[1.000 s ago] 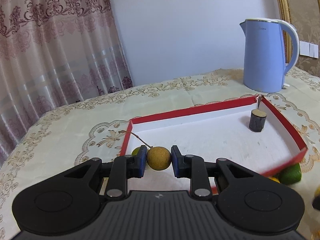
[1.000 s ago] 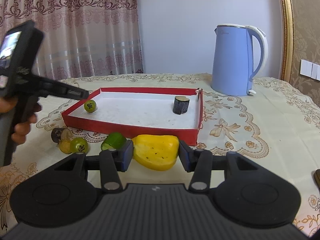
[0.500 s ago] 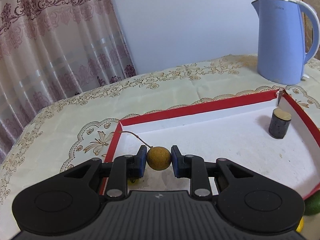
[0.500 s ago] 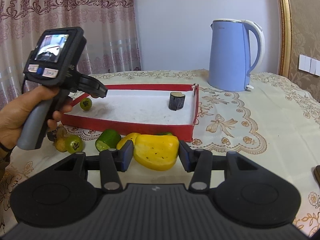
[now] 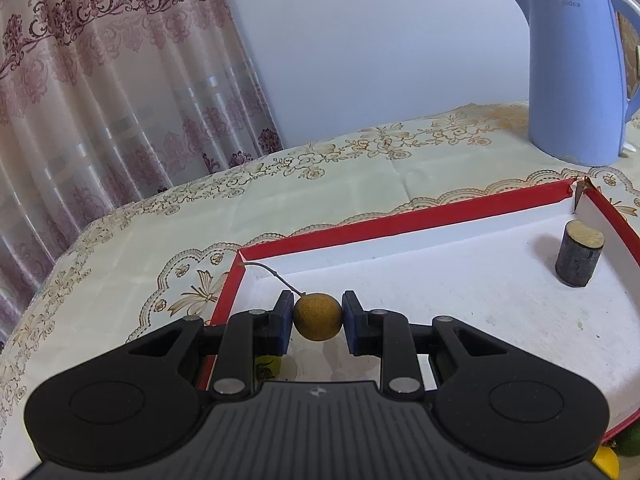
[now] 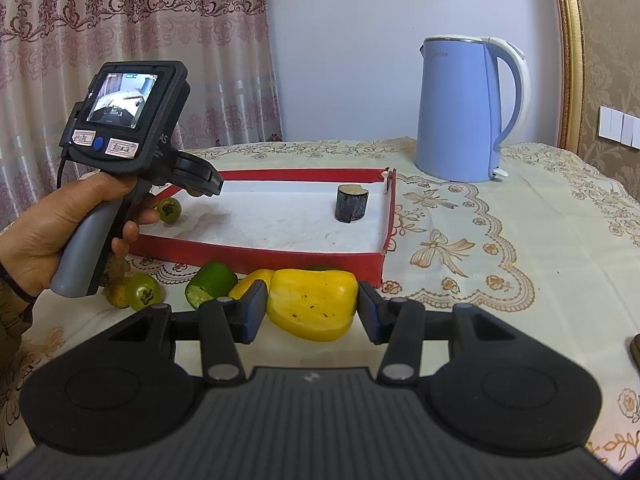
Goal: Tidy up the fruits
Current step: 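Carry the yellow pear into the tray and open the left gripper, then lower the yellow pepper piece into the tray and open the right gripper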
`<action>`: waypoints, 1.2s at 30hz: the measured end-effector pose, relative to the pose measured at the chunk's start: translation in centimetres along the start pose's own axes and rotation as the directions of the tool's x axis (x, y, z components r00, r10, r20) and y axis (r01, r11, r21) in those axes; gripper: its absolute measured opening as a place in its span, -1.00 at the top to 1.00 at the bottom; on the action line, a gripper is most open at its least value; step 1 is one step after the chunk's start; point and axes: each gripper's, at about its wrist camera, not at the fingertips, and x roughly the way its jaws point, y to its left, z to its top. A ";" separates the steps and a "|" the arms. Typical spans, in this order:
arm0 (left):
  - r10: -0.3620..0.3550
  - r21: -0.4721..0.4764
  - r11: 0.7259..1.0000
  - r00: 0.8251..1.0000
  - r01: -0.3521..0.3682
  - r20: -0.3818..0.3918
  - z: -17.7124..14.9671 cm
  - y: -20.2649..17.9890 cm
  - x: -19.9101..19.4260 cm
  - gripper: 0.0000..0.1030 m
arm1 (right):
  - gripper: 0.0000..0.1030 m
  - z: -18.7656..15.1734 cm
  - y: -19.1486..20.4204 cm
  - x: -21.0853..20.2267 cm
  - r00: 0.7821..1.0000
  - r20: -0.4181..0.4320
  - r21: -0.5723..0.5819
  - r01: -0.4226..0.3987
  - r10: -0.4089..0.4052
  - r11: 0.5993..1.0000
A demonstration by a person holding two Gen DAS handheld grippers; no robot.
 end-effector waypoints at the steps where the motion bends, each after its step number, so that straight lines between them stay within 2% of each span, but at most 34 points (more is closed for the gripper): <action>1: 0.003 0.002 1.000 1.000 -0.003 0.002 0.0 0.0 0.0 0.51 | 0.10 0.0 0.0 0.0 1.000 0.000 0.000 0.000 0.000 1.000; 16: 0.007 -0.002 1.000 1.000 -0.007 -0.010 0.3 0.0 0.4 0.49 | 0.10 0.1 0.0 0.3 1.000 -0.003 -0.001 -0.001 0.001 1.000; 19: 0.012 0.003 1.000 1.000 -0.012 -0.005 0.3 0.0 0.4 0.19 | 0.10 0.1 0.0 0.3 1.000 -0.003 0.000 -0.001 0.001 1.000; 21: 0.016 -0.003 1.000 1.000 -0.016 0.014 0.2 0.0 0.1 -0.48 | 0.10 0.2 0.1 0.4 1.000 -0.003 -0.001 -0.002 0.002 1.000; 22: 0.026 -0.002 1.000 0.999 -0.026 0.031 0.2 -0.1 -0.1 -0.54 | 0.10 0.2 0.1 0.4 1.000 -0.004 0.000 -0.002 0.002 1.000; 26: 0.066 0.033 0.997 0.995 -0.069 0.073 0.3 -0.5 -0.9 -0.55 | 0.10 0.6 0.3 0.7 1.000 -0.005 -0.009 -0.003 0.003 1.000; 36: 0.065 -0.009 0.998 0.994 -0.065 0.085 -1.1 2.7 -4.5 -0.55 | 0.10 3.4 0.8 3.1 0.998 0.000 -0.031 -0.055 0.055 0.998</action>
